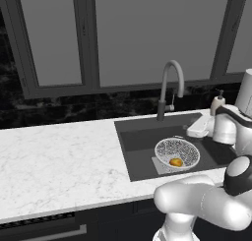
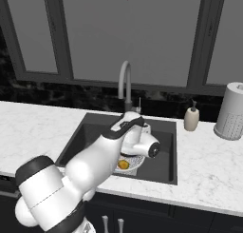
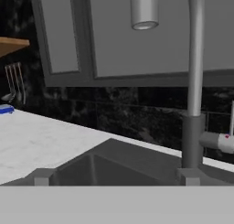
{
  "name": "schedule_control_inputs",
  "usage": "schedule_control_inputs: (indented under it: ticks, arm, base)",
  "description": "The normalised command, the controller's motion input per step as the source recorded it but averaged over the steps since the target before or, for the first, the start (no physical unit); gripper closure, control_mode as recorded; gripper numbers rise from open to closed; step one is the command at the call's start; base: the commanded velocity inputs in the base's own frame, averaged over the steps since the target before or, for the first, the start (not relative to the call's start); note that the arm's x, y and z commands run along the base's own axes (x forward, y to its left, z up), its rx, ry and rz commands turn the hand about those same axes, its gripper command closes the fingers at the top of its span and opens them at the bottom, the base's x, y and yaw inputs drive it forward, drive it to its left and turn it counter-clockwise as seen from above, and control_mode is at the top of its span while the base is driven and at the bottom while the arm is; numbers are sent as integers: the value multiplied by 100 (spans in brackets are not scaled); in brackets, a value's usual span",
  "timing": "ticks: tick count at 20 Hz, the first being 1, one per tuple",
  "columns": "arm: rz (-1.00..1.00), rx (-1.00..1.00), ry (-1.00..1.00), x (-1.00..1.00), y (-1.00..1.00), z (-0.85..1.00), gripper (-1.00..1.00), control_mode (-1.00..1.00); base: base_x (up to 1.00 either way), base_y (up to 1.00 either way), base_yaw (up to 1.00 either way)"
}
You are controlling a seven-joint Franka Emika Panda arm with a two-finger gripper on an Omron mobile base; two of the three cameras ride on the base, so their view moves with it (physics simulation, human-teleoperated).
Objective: Put the colander in the sink, put the mango in the colander, and turn on the sink faucet and pour water over the colander.
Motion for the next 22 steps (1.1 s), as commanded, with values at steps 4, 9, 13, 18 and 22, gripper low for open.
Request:
schedule_control_inputs:
  ticks: [4, 9, 13, 18, 22]
  arm:
    - [-11, 1, -9, 31, 0, 0, -100, -100]
    - [-5, 5, -5, 29, -4, 6, -100, -100]
    - [0, 10, -2, 30, -10, 9, -100, -100]
    - [0, 12, -5, 22, -43, 0, -100, -100]
    - [0, 12, -3, 25, -41, 0, -100, -100]
  base:
    - [0, 0, 0]
    - [0, 0, 0]
    - [0, 0, 0]
    - [0, 0, 0]
    - [0, 0, 0]
